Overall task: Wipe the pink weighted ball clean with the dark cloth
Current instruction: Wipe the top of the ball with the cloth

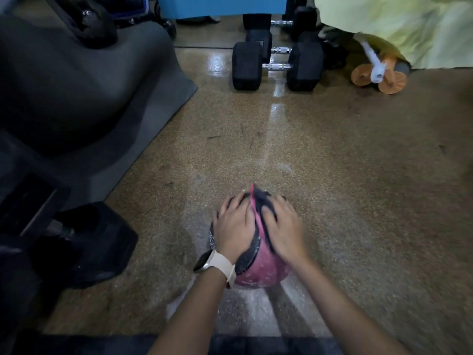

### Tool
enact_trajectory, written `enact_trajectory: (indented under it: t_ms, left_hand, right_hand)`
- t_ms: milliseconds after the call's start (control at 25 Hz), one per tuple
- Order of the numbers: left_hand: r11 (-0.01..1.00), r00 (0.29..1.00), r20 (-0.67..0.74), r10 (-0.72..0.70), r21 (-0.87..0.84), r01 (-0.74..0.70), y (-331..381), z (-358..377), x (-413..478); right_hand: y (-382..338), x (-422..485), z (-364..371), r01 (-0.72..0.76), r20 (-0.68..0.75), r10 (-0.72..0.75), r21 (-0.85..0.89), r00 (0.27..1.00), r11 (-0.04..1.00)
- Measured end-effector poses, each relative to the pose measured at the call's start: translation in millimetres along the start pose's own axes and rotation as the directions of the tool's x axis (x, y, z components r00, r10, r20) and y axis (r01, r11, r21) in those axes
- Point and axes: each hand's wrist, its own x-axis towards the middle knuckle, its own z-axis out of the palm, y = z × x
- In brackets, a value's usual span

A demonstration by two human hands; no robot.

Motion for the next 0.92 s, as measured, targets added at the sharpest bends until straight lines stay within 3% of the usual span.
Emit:
enact_trajectory:
  t_ms: [40, 120, 240, 320, 440, 520, 600, 680, 840, 920]
  left_hand:
    - [1.0, 1.0, -0.004, -0.004, 0.022, 0.004, 5, 4, -6]
    - [0.997, 0.999, 0.027, -0.046, 0.063, 0.045, 16, 6, -13]
    - [0.992, 0.99, 0.067, -0.126, 0.006, 0.126, 16, 3, -4]
    - [0.992, 0.99, 0.069, -0.125, -0.012, 0.127, 11, 1, -4]
    - [0.994, 0.993, 0.064, -0.101, -0.024, 0.103, 12, -4, -12]
    - [0.991, 0.992, 0.059, -0.112, -0.061, 0.116, 9, -5, -12]
    - [0.979, 0.985, 0.089, -0.15, -0.124, 0.16, 6, -7, -2]
    - [0.975, 0.982, 0.101, -0.157, -0.141, 0.17, 2, -1, 0]
    - [0.99, 0.994, -0.043, -0.102, -0.097, 0.097, 11, 13, -27]
    - [0.998, 0.995, -0.082, -0.048, -0.049, 0.044, 5, 15, -29]
  right_hand:
    - [-1, 26, -6, -0.108, 0.051, 0.106, 0.03, 0.993, 0.994]
    - [-4, 31, -6, -0.158, -0.022, 0.158, 0.0, 0.987, 0.988]
    - [-9, -46, 12, 0.02, -0.122, -0.027, -0.061, 0.992, 0.998]
    - [-1, -37, 5, 0.09, -0.038, -0.094, -0.093, 0.995, 0.992]
    - [-7, 32, -11, -0.112, 0.069, 0.113, -0.027, 0.991, 0.993]
    - [-11, 14, -2, -0.119, -0.024, 0.117, -0.061, 0.993, 0.991]
    - [-15, -48, 6, 0.043, -0.068, -0.053, -0.133, 0.996, 0.99]
    - [-7, -54, -2, 0.106, 0.034, -0.102, -0.155, 0.994, 0.982]
    - [-1, 36, -13, -0.134, 0.09, 0.142, -0.086, 0.986, 0.987]
    - [-4, 18, -4, -0.108, 0.01, 0.11, -0.083, 0.994, 0.991]
